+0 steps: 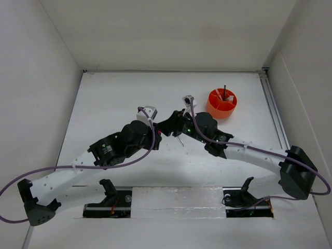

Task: Sort the stationery into containers
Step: Pick up the pen from the center of the board, then place the pen in the storage box.

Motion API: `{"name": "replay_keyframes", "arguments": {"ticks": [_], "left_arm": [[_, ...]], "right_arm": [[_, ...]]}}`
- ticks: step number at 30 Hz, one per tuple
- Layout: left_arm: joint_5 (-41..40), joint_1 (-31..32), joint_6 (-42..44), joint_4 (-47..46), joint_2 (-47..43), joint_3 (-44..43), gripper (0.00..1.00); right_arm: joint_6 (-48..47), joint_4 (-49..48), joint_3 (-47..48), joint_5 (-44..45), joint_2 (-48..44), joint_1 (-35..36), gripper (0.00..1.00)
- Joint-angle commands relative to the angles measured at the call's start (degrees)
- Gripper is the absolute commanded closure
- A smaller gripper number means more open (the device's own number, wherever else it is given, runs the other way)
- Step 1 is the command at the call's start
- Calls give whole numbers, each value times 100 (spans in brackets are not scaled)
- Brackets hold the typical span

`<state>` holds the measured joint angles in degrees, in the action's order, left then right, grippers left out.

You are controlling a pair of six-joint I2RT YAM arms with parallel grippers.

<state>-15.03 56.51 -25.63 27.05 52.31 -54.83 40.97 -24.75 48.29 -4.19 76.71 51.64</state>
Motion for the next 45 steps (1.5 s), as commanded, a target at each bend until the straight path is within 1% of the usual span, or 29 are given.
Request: {"name": "replay_keyframes", "arguments": {"ticks": [1, 4, 5, 8, 11, 12, 14, 15, 16, 17, 18, 20, 21, 22, 23, 25, 27, 28, 29, 30, 32, 34, 36, 38, 41, 45], "left_arm": [[-88, 0, 5, -191, -81, -37, 100], [-202, 0, 5, -191, -81, -37, 100], [-202, 0, 5, -139, -81, -37, 100], [-378, 0, -56, -138, -81, -37, 100], [-449, 0, -56, -77, -81, -37, 100], [-449, 0, -56, -77, -81, -37, 100], [-449, 0, -56, -77, -81, -37, 100], [-449, 0, -56, -77, -81, -37, 100], [-449, 0, -56, -77, -81, -37, 100], [-449, 0, -109, -25, -81, -37, 96], [-449, 0, -109, -24, -81, -37, 85], [-379, 0, -109, -24, -177, -37, 59], [-378, 0, -109, -76, -247, 24, 33], [-378, 0, -161, -77, -396, 25, 18], [-378, 0, -162, -77, -484, 77, 0], [-378, 0, -162, -130, -704, 130, 0], [-439, 0, -232, -130, -775, 130, 0], [-570, 0, -302, -60, -775, 130, 0], [-711, 0, -381, 10, -775, 130, 0], [-790, 0, -469, 11, -706, 130, 0], [-914, 0, -548, 177, -521, 130, 0], [-1020, 0, -601, 239, -389, 78, 0], [-1090, 0, -654, 309, -196, 78, 0], [-1152, 0, -707, 363, -100, 25, 0], [-1152, 0, -707, 363, -37, 25, 0], [-1099, 0, -707, 363, -37, 25, 0]], "right_arm": [[-19, -214, 189, 49, 72, 215, 44], [-19, -214, 189, -56, 72, 268, 53], [-19, -214, 189, -56, 72, 338, 60], [-19, -214, 189, -56, 72, 443, 60], [-19, -144, 189, -57, 72, 505, 71], [-19, -83, 189, -4, 72, 505, 82], [-71, 23, 189, 58, 72, 505, 97], [-72, 75, 189, 119, 72, 505, 100], [-228, 76, 241, 181, 72, 505, 100], [-308, 76, 242, 277, 72, 505, 100], [-405, 76, 303, 374, 72, 505, 100], [-817, 129, 356, 567, 20, 505, 100], [-949, 129, 443, 568, 20, 340, 100], [-1203, 129, 496, 490, 20, 208, 100], [-1336, 129, 549, 428, 72, 76, 100], [-1635, 129, 742, 314, 72, -398, 100], [-2162, 303, 927, 252, 221, -776, 100], [-2894, 487, 1284, 252, 405, -1335, 100], [-3111, 698, 1410, 252, 485, -1514, 100], [-3322, 769, 1628, 321, 564, -1847, 100], [-3883, 831, 1805, 322, 809, -2174, 100], [-4157, 1033, 2077, 156, 968, -2612, 100], [-4499, 1296, 2245, 155, 1179, -2834, 100], [-4624, 1455, 2378, 243, 1258, -3159, 100], [-4826, 1508, 2378, -126, 1259, -3519, 100], [-5125, 1657, 2325, -363, 1364, -3599, 100]]}}
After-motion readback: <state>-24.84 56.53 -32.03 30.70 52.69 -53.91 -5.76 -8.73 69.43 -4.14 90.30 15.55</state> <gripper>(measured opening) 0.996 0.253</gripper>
